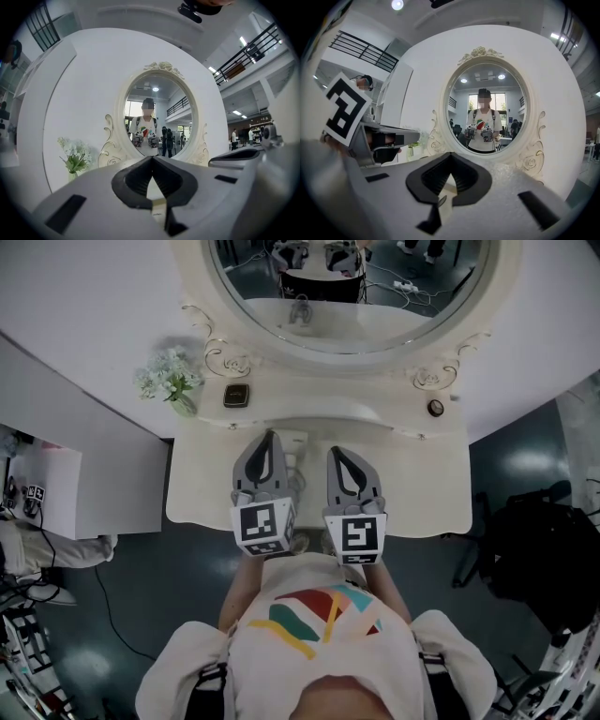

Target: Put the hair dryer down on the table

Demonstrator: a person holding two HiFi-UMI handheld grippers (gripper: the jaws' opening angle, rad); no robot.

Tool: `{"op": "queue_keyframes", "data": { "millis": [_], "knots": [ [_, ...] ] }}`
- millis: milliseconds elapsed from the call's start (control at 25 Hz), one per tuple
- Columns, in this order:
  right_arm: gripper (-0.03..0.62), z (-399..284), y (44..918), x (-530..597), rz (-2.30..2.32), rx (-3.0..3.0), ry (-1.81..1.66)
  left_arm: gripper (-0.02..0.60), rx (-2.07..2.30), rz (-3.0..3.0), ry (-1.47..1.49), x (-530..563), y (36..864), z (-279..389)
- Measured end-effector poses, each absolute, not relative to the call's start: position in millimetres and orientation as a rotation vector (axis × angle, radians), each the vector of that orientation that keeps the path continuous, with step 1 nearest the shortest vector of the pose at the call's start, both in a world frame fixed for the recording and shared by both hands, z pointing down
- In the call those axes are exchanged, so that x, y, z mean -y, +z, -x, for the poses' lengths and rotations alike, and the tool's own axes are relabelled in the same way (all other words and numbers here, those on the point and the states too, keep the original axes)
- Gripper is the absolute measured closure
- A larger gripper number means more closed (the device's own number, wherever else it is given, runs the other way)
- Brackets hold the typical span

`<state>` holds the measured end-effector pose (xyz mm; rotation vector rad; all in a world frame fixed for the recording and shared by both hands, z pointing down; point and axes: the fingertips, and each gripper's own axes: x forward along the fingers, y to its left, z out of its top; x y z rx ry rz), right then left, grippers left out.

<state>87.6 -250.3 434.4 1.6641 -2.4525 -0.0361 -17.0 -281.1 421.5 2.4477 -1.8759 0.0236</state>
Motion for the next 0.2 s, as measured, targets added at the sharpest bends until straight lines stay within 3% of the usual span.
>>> {"op": "queue_keyframes", "data": {
  "millis": [200],
  "knots": [
    [0.594,-86.5,434.4,249.2,-1.665,2.45,-0.035,0.577,1.872,-2.435,0.028,279.4,422.3,19.7]
  ]
}}
